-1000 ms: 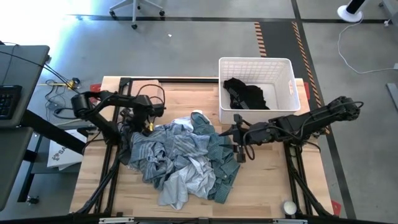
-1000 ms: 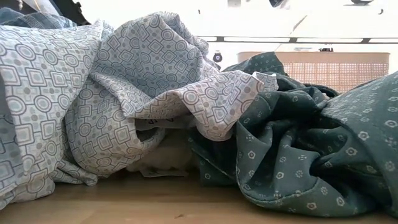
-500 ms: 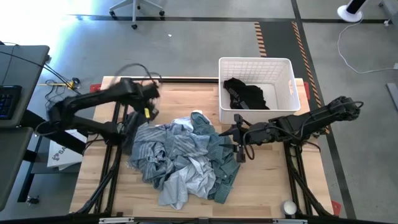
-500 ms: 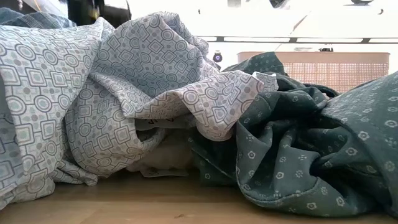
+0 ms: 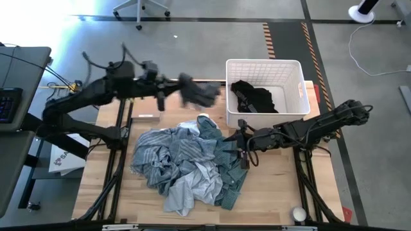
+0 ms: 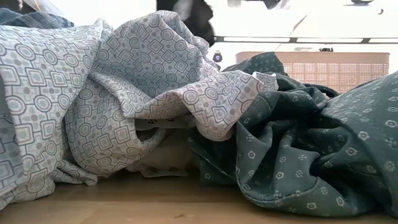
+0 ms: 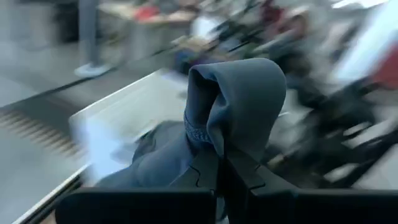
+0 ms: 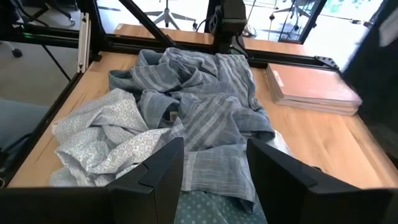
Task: Sort clothes
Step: Put the gray short into the white laundry bin
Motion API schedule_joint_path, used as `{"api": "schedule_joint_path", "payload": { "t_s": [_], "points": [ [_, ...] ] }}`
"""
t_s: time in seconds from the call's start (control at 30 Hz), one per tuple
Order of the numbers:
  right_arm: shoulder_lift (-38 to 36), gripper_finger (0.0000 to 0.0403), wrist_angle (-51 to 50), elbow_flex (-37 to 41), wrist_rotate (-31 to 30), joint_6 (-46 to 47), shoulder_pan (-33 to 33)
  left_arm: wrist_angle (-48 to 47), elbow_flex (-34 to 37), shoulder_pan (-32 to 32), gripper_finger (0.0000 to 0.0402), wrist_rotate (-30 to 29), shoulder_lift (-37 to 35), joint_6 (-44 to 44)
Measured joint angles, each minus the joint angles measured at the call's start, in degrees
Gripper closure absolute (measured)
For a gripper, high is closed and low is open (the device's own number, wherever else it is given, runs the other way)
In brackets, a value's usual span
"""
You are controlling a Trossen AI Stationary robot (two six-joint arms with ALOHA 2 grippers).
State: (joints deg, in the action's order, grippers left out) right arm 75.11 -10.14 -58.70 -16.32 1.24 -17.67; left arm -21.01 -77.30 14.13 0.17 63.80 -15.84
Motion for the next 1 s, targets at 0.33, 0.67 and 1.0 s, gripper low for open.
{"api": "schedule_joint_path", "payload": {
  "t_s": [0.33,0.67,1.0],
  "points": [
    [6.82,0.0229,5.95,0.00,0.02,0.25,0.00,34.44,-11.29,3.57,0.0402,9.78,19.91,5.40],
    [15.83,0.0229,8.71,-0.02,0.26,2.96,-1.36,37.02,-45.37,7.59,0.0401,14.08,43.50,8.80],
    [18.42,0.0229,8.70,-0.02,0.08,3.90,-3.45,35.44,-56.00,10.36,0.0401,14.53,59.87,2.41]
  ]
}}
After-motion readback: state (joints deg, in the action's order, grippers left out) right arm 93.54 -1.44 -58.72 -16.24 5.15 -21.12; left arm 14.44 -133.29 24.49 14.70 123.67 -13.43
